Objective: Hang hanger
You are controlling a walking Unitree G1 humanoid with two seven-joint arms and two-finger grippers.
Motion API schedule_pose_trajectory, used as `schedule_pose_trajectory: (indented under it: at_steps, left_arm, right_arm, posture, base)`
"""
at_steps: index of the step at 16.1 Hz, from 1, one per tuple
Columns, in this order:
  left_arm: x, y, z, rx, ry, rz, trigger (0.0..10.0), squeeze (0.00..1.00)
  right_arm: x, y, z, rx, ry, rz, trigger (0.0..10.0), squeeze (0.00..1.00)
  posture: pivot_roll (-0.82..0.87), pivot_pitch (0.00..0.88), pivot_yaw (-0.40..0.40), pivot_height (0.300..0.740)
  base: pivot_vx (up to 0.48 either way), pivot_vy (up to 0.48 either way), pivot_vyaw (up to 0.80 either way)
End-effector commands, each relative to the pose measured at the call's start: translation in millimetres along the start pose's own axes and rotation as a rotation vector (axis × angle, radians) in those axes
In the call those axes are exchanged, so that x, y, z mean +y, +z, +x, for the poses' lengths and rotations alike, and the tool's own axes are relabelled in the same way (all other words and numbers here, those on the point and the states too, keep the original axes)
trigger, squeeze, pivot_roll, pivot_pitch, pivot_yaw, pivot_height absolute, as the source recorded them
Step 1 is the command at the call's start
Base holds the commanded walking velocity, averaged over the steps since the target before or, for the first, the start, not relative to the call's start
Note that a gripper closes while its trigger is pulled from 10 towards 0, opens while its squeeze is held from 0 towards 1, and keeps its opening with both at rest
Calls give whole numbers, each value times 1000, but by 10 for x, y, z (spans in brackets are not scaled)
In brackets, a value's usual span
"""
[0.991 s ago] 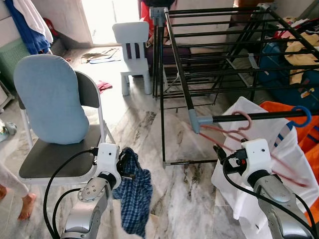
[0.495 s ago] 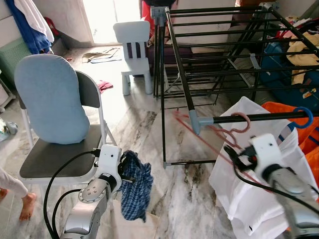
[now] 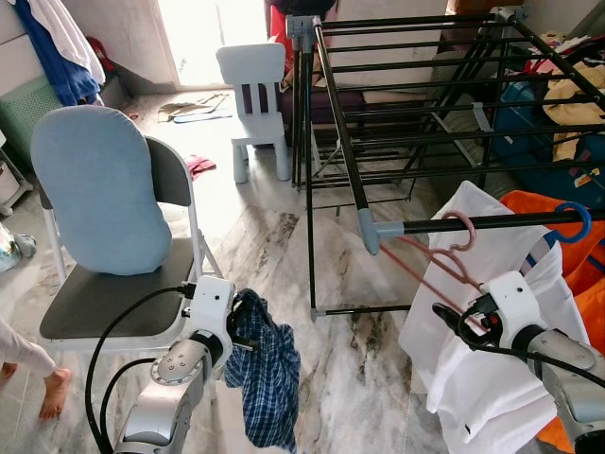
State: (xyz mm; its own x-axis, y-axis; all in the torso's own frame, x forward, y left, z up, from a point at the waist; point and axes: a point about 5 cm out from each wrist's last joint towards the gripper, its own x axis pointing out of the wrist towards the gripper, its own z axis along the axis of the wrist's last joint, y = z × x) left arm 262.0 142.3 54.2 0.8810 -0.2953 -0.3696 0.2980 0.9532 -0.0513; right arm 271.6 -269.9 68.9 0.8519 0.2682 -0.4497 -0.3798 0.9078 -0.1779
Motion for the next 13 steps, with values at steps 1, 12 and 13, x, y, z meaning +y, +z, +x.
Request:
schedule_pose_trajectory:
  at_steps: [1, 12, 13]
  left_arm:
    - [23, 44, -12, -9, 12, 19, 10000, 0]
    - [2, -6, -19, 32, -5, 50, 10000, 0]
    - [1, -7, -19, 34, -6, 51, 10000, 0]
  right_arm:
    - [14, 25, 30, -15, 36, -2, 4745, 0]
    - [100, 44, 83, -61, 127, 19, 4941, 0]
    - [107, 50, 82, -65, 135, 28, 6039, 0]
  posture:
    - [-129, 0, 29, 740]
    - [-134, 0, 33, 740]
    - [-134, 0, 33, 740]
  base:
    - [0, 0, 0]
    - [0, 0, 0]
    - [0, 0, 0]
